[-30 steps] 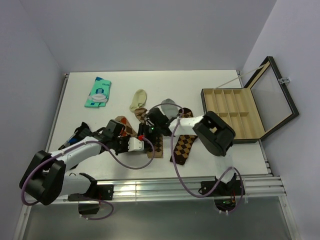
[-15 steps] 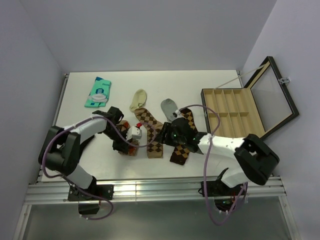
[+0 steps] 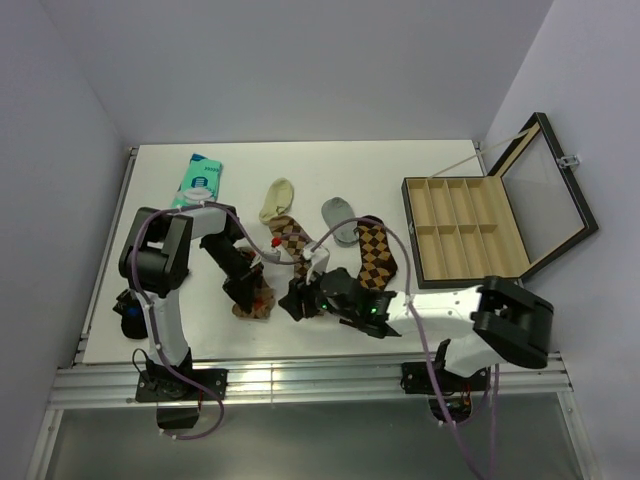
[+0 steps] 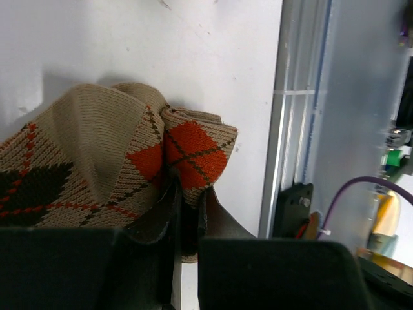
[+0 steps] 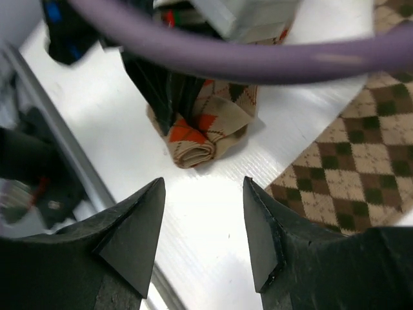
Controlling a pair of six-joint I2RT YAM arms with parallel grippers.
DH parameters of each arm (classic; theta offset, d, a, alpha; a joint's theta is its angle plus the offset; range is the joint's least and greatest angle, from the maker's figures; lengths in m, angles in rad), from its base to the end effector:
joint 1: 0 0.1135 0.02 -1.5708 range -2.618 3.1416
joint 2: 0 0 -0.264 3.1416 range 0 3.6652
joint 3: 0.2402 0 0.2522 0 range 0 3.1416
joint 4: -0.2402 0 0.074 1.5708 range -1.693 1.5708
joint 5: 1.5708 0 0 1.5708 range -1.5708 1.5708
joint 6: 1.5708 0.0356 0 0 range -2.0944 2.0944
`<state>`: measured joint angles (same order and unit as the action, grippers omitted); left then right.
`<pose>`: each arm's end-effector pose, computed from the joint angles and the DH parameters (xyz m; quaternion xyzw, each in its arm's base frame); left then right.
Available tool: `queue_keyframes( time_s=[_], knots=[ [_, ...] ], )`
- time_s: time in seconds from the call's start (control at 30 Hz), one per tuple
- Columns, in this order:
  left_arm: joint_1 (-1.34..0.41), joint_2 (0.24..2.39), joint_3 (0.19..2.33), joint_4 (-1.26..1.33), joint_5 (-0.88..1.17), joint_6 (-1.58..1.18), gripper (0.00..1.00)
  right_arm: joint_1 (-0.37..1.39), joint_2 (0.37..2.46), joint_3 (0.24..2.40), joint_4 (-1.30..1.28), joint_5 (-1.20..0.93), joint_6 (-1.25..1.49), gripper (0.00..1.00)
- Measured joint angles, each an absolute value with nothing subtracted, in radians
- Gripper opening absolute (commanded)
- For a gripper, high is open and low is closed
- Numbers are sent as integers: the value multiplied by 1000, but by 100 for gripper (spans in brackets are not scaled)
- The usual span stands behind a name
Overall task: Roll the socks
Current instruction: Roll the sock at the center of the board.
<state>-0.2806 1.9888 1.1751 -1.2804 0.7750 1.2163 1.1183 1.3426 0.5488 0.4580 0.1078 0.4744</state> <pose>0.2711 -0.1041 0.1318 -0.5370 -0.7218 0.4338 0.0491 0.1250 0.2484 0.2020 -0.2280 0.7822 0.3826 0.4357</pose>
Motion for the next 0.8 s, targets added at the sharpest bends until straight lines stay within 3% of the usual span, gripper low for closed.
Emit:
queue_keyframes(
  time_s=[0.3,0.8],
  knots=[
    [-281,2036,1181,-1340,767,1211,0,1202,1633,711,468,84,315,63],
    [-281,2039,1171,-1348,763,1193,0,1244,1810,859,440,72,200,63]
  ],
)
